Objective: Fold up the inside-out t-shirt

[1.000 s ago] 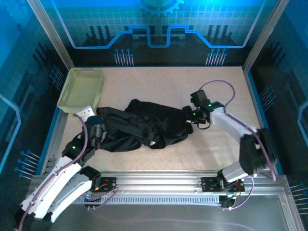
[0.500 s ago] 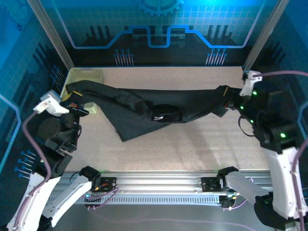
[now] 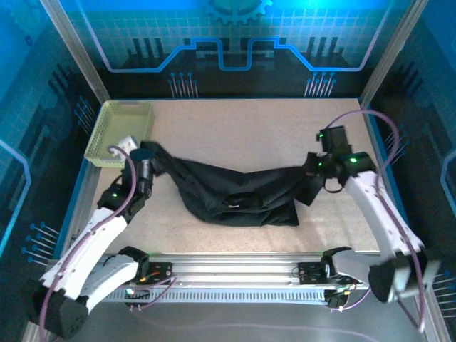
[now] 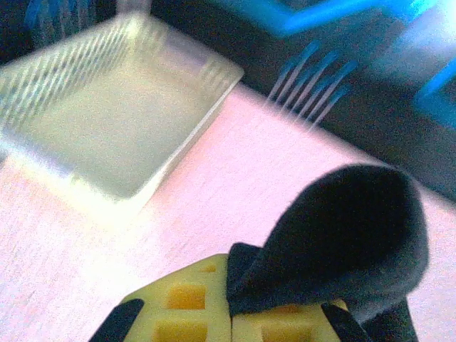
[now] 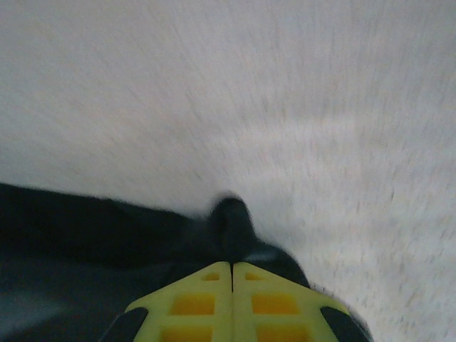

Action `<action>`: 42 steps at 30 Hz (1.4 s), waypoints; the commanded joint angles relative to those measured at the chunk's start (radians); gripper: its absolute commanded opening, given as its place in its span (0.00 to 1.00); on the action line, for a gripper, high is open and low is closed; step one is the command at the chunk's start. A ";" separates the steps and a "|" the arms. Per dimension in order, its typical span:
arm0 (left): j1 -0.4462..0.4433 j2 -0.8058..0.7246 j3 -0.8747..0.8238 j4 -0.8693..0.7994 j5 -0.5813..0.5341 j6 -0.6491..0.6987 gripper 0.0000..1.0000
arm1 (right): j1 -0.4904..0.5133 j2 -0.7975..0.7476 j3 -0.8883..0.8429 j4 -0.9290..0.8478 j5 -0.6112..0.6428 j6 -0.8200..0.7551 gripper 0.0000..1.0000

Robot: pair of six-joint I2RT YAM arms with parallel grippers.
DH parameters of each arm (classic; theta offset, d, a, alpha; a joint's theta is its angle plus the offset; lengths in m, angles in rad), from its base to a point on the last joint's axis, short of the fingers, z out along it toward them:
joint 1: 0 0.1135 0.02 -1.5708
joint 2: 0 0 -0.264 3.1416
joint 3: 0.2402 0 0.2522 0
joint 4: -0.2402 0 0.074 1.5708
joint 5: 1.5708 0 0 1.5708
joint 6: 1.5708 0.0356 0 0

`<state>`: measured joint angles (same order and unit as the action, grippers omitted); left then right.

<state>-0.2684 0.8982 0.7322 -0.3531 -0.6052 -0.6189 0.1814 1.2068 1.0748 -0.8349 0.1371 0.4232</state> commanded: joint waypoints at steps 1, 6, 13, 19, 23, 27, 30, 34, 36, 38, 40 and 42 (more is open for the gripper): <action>0.168 0.029 -0.084 -0.001 0.190 -0.171 0.06 | -0.047 0.074 -0.029 0.139 -0.036 0.040 0.01; 0.311 0.231 -0.045 0.004 0.418 -0.164 0.20 | -0.061 0.265 0.010 0.198 -0.063 0.036 0.28; 0.321 0.250 0.024 -0.194 0.351 -0.139 0.82 | -0.052 0.188 0.029 0.146 0.037 0.001 0.58; 0.315 0.047 -0.043 -0.228 0.394 -0.148 0.87 | 0.033 0.079 -0.039 0.081 -0.008 0.003 0.58; 0.251 0.164 -0.001 -0.179 0.543 -0.116 0.86 | 0.102 0.105 -0.088 0.126 -0.035 0.049 0.59; 0.147 0.311 0.056 -0.137 0.544 -0.127 0.83 | 0.127 0.184 -0.090 0.169 -0.035 0.102 0.58; 0.140 0.387 0.066 -0.096 0.558 -0.137 0.80 | 0.128 0.237 -0.091 0.189 -0.002 0.137 0.61; 0.140 0.460 0.071 -0.062 0.551 -0.134 0.79 | 0.128 0.290 -0.100 0.213 0.022 0.153 0.62; 0.140 0.479 0.068 -0.040 0.554 -0.127 0.79 | 0.128 0.303 -0.111 0.230 0.022 0.151 0.62; 0.140 0.494 0.066 -0.019 0.563 -0.125 0.78 | 0.128 0.309 -0.119 0.242 0.017 0.148 0.62; 0.140 0.505 0.069 0.002 0.571 -0.119 0.76 | 0.128 0.313 -0.120 0.245 0.016 0.143 0.60; 0.140 0.521 0.080 0.004 0.574 -0.114 0.73 | 0.127 0.315 -0.121 0.244 0.026 0.143 0.59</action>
<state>-0.1276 1.3987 0.7757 -0.3840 -0.0582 -0.7555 0.3027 1.5135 0.9642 -0.6090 0.1333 0.5507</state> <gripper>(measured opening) 0.744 0.597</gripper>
